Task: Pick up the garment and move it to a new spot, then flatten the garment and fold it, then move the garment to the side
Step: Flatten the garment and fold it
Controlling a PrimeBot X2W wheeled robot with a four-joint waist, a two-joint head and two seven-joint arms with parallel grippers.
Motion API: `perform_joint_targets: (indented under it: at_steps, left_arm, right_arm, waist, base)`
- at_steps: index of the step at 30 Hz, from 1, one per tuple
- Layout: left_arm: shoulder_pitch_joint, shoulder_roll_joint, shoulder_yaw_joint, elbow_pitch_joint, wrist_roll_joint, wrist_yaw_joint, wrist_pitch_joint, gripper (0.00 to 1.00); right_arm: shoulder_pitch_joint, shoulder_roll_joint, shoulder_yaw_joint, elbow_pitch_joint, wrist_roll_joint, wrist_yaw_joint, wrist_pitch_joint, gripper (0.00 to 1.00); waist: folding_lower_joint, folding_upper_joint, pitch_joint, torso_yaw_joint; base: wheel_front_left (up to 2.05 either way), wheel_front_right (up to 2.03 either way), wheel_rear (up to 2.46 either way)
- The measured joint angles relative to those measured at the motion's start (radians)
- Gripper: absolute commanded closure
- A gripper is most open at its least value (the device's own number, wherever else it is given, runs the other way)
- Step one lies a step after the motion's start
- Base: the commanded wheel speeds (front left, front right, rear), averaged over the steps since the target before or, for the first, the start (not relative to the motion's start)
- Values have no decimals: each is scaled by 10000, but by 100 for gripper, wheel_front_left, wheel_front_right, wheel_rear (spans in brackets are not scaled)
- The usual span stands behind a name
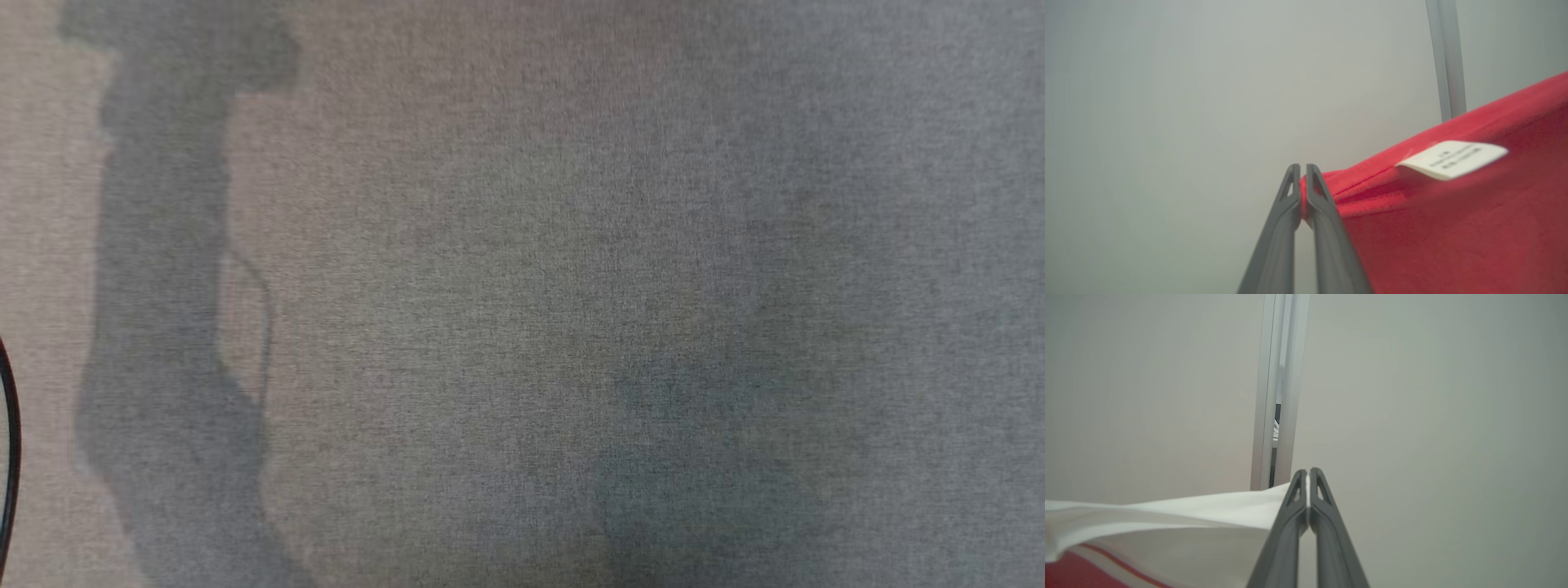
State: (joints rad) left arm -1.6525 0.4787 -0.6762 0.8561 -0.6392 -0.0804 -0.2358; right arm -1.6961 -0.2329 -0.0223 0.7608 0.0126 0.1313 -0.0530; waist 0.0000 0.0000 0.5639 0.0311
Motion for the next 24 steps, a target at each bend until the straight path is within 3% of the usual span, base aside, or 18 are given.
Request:
perform_joint_targets:
  at_steps: [4,8,15,24]
  left_arm:
    - [-1238,-261,614,69,569,596,-247,100]
    - [-1255,-290,1588,-1035,1436,907,-276,100]
    - [487,-663,2261,-1662,2907,382,-274,100]
    - [2352,-1032,2757,-1488,3852,-21,-274,100]
  right_arm:
    - [-1058,464,-894,654,-1116,0,-1693,100]
    - [-1204,1018,-1371,775,-1856,-2,-2042,100]
    - [254,1484,-905,487,-1904,-2,-2071,100]
    - [2016,1607,-495,805,-1122,-2,-2071,100]
  waist:
    - [0,0,621,-128]
    - [0,0,1135,-270]
    - [0,0,1696,-271]
    - [1,0,1682,-2]
  base:
    - [0,0,0]
    - [0,0,0]
    - [0,0,0]
    - [0,0,0]
